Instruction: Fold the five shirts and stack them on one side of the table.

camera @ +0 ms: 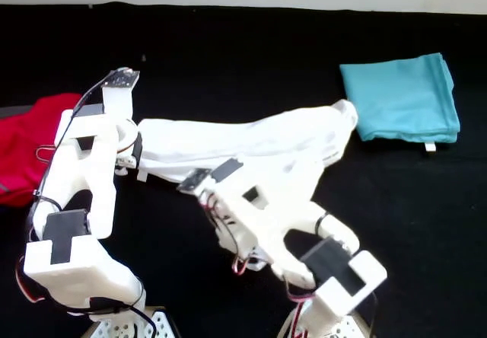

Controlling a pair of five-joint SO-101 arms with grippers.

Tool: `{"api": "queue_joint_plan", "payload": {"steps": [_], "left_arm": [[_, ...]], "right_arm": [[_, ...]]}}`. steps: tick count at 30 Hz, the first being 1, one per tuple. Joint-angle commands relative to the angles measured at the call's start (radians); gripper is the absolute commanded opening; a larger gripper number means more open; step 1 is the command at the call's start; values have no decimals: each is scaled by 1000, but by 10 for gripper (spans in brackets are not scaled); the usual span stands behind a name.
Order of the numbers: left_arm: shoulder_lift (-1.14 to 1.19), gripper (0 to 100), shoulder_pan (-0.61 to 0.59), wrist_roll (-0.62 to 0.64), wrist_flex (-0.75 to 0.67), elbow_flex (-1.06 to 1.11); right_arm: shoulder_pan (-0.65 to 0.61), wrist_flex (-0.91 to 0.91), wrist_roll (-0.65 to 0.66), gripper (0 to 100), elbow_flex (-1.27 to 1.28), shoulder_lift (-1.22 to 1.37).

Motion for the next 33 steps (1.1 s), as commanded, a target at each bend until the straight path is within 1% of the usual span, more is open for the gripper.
{"api": "queue_joint_plan", "payload": {"steps": [1, 3, 7, 13, 20, 24, 25, 29, 30, 33], "left_arm": [[-10, 9, -12, 6, -12, -16], [-10, 9, -12, 6, -12, -16], [-10, 9, -12, 6, -12, -16], [-10, 9, -12, 6, -12, -16], [-10, 9, -12, 6, -12, -16], [-10, 9, -12, 6, -12, -16], [-10, 9, -12, 6, -12, -16], [-10, 9, -12, 6, -12, -16], [-10, 9, -12, 6, -12, -16], [-10, 9, -12, 6, -12, -16]], "right_arm": [[104, -22, -5, 146, 2, 28], [163, -22, 37, 131, 2, 45], [285, -12, 80, 3, -5, 48], [452, 7, 141, 5, -7, 35], [697, 8, 249, 5, -88, -140], [723, 47, 252, 9, -107, -199], [722, 59, 250, 27, -107, -205], [723, 116, 249, 197, -108, -209], [719, 133, 249, 218, -107, -209], [670, 186, 253, 206, -94, -248]]}}
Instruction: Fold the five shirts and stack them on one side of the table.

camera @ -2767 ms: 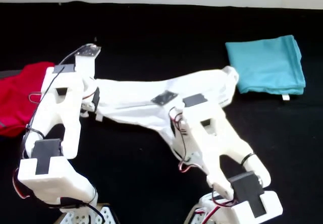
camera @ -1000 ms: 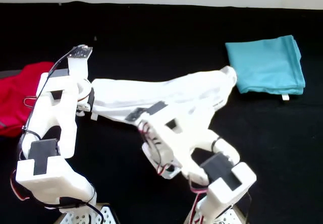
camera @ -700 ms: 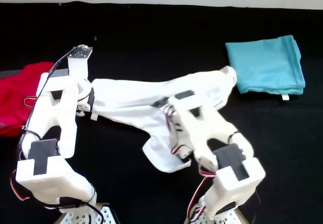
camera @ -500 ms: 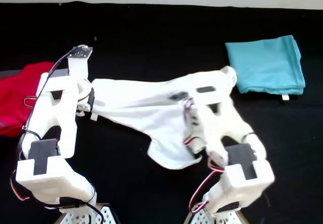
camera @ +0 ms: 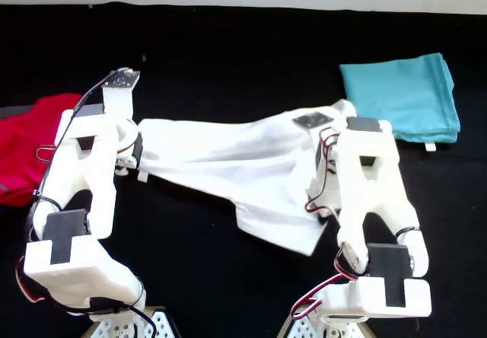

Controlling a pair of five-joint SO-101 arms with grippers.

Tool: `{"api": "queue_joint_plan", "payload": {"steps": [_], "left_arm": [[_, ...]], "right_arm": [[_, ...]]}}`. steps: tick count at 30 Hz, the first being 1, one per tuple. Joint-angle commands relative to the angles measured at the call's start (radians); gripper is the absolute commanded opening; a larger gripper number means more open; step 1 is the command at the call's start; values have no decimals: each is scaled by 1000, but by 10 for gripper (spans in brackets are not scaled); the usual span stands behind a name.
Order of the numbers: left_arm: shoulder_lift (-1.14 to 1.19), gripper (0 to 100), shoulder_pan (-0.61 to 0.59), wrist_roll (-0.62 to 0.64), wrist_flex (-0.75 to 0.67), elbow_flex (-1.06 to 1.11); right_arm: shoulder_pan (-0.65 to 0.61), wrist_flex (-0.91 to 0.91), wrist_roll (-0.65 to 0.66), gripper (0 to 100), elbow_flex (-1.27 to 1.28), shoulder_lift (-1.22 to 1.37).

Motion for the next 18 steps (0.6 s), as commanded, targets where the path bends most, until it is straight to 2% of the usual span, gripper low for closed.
{"api": "queue_joint_plan", "payload": {"steps": [1, 5, 9, 12, 18], "left_arm": [[-10, 9, -12, 6, -12, -16], [-10, 9, -12, 6, -12, -16], [-10, 9, -12, 6, -12, -16], [-10, 9, -12, 6, -12, -16], [-10, 9, -12, 6, -12, -16]], "right_arm": [[-59, 61, 12, 204, -7, -105], [-234, 59, 9, 205, 154, -277], [-371, -56, -14, 233, 369, -372], [-409, -179, -91, 298, 475, -377], [-420, -309, -160, 307, 519, -377]]}}
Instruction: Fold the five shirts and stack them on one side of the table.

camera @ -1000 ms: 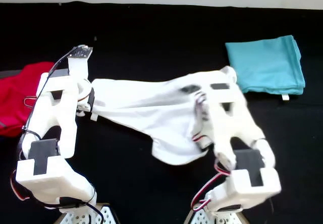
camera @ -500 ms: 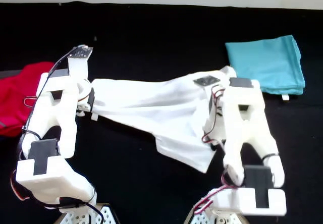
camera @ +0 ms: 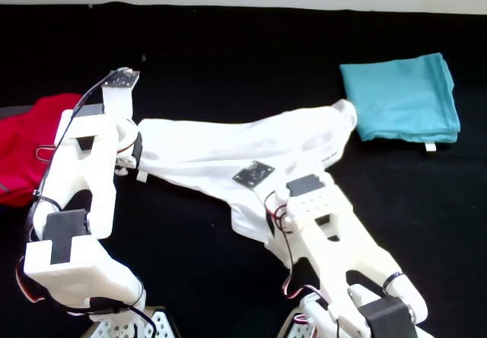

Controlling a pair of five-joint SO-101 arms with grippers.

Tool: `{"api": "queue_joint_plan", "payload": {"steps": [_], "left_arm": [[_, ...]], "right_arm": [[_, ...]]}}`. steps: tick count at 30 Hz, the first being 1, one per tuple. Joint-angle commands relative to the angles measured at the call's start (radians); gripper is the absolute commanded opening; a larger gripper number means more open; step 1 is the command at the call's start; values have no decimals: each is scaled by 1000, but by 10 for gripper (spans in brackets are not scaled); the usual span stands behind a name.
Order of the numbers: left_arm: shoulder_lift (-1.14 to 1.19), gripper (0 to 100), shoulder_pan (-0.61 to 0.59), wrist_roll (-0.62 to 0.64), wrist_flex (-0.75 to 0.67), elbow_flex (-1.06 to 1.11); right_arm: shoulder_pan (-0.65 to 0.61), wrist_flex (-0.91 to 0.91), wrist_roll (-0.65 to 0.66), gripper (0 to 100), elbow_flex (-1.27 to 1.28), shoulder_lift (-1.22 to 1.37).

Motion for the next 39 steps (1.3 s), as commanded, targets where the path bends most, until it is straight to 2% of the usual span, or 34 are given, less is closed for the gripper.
{"api": "queue_joint_plan", "payload": {"steps": [1, 10, 18, 22, 27, 31, 36, 39], "left_arm": [[-10, 9, -12, 6, -12, -16], [-8, 9, -12, 6, -12, -16], [-8, 9, -12, 6, -11, -15], [-8, 9, -12, 6, -9, -15], [-10, 9, 7, 6, 0, -15], [-22, 9, 50, 6, 101, -39], [-42, 9, 79, 6, 298, -143], [-102, 9, 76, 6, 430, -252]], "right_arm": [[-13, -58, -49, 307, 4, -31], [-8, -104, -52, 287, 16, 8], [30, -173, -58, 5, -13, 189], [96, -173, -60, 5, -39, 157], [140, -65, -54, 5, -122, -13], [162, -30, -52, 5, -179, -185], [165, 24, -52, 5, -188, -325], [220, 2, -52, 5, -191, -381]]}}
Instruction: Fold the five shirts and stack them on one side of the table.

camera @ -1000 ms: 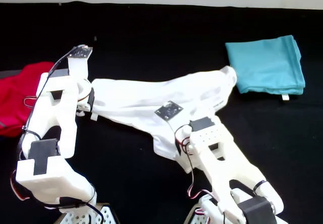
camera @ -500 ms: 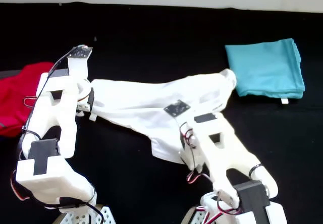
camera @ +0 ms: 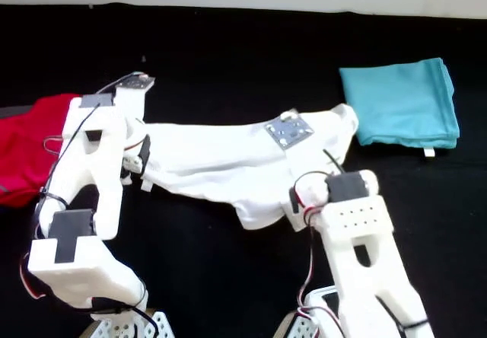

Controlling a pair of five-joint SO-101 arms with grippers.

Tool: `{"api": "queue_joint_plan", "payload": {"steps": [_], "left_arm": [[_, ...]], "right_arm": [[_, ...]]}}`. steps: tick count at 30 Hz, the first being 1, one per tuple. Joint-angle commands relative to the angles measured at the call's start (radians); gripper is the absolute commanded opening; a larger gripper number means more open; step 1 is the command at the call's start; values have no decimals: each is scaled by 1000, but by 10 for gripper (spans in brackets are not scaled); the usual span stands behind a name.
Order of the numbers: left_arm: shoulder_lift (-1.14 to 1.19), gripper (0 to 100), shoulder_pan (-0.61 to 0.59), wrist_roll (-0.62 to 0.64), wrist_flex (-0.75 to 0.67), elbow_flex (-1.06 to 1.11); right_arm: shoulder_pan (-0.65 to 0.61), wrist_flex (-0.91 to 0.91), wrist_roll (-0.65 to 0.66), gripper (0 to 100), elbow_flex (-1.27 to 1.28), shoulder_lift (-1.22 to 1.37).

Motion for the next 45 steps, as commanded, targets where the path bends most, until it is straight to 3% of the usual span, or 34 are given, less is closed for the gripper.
{"api": "queue_joint_plan", "payload": {"steps": [1, 6, 13, 26, 33, 41, 45], "left_arm": [[-113, 9, 10, 6, 158, -157], [-251, 9, 13, 0, 319, -326], [-417, 9, 13, 5, 384, -423], [-696, 8, -2, 0, 382, -625], [-677, 8, -91, 0, 308, -618], [-677, 8, -104, 0, 290, -570], [-679, 8, -124, 3, 282, -667]], "right_arm": [[82, -31, -3, 5, -50, -77], [217, -116, -3, 5, -143, -93], [243, -71, -3, 5, -461, -94], [243, -67, 60, 5, -877, -101], [245, -74, 58, 5, -1017, -93], [245, -147, 58, 5, -1132, -79], [245, -173, 58, 5, -1158, -79]]}}
